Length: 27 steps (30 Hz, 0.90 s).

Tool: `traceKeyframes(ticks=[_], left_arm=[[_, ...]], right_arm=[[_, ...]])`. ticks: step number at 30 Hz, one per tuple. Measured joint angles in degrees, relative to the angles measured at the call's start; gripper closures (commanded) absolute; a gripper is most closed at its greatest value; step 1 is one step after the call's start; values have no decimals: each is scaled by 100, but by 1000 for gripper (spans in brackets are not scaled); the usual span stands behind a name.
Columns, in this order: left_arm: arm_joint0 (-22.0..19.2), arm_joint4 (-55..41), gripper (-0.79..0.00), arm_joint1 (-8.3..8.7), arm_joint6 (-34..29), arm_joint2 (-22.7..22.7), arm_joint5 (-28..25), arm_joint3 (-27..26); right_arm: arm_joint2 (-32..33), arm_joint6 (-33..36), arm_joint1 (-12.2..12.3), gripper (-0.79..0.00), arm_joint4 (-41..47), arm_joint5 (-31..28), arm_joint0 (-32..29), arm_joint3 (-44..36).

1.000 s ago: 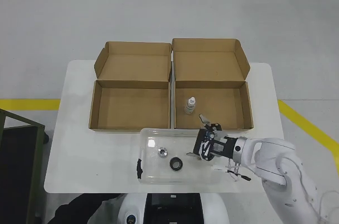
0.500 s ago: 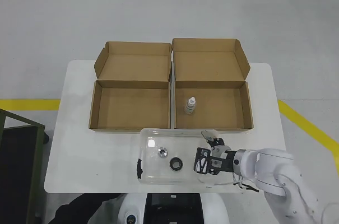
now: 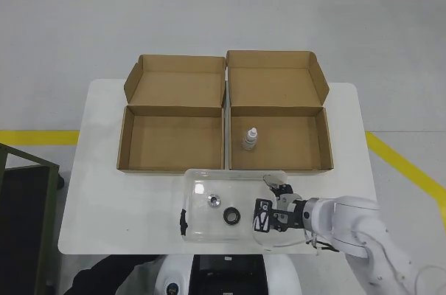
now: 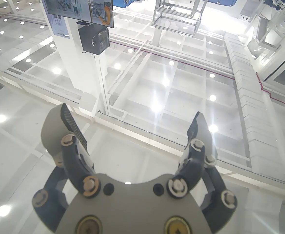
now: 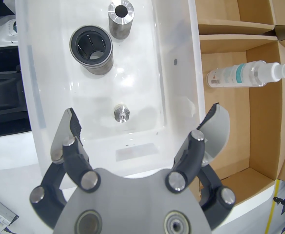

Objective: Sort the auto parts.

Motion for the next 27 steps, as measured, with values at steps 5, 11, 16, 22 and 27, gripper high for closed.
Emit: traceKeyframes(ticks=[5, 11, 16, 22, 27], left_arm=[[0, 0, -785, 0, 0, 0, 0, 0], [0, 0, -785, 0, 0, 0, 0, 0], [0, 0, -785, 0, 0, 0, 0, 0], [0, 0, -785, 0, 0, 0, 0, 0], [0, 0, -785, 0, 0, 0, 0, 0]], right_arm=[[-230, 62, 21, -733, -119, -13, 108, 174], [-529, 138, 59, -656, -237, 66, 318, 401], [-780, 252, 113, -576, -346, 180, 470, 534], [-1051, 405, 205, -471, -392, 333, 615, 578], [-1339, 546, 302, -369, -477, 474, 780, 638]])
